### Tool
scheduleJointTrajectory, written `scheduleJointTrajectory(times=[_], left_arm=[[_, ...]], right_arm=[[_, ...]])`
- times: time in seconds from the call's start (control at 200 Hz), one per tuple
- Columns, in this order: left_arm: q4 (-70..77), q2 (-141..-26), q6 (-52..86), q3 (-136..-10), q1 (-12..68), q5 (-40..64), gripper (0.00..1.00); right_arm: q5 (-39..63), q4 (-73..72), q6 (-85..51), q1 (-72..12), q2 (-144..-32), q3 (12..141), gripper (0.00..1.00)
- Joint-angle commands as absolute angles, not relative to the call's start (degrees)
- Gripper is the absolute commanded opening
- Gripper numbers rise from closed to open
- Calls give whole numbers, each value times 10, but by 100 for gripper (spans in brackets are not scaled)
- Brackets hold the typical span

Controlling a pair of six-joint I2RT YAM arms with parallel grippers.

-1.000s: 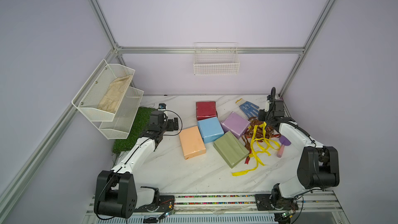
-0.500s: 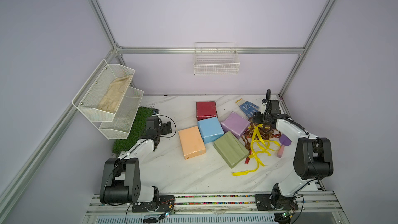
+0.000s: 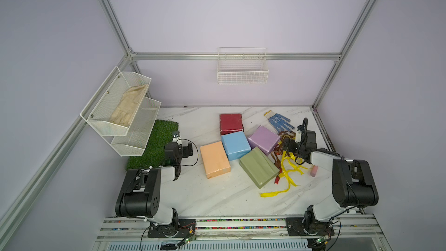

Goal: Untie the ribbon bows on the gift boxes
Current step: Reset both arms

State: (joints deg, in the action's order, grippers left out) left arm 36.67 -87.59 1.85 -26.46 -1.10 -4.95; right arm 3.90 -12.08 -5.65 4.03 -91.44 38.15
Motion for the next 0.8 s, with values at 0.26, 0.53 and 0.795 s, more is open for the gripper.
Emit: scheduleJointTrajectory(times=[0.26, 0.53, 0.795], left_arm=[[569, -893, 14, -197, -19, -52, 100], [539, -897, 19, -215, -19, -69, 100], [538, -896, 19, -216, -19, -69, 100]], right_arm=[[70, -533, -48, 42, -987, 248, 97], [29, -517, -25, 15, -1010, 266, 97], [29, -534, -26, 14, -1015, 263, 97]])
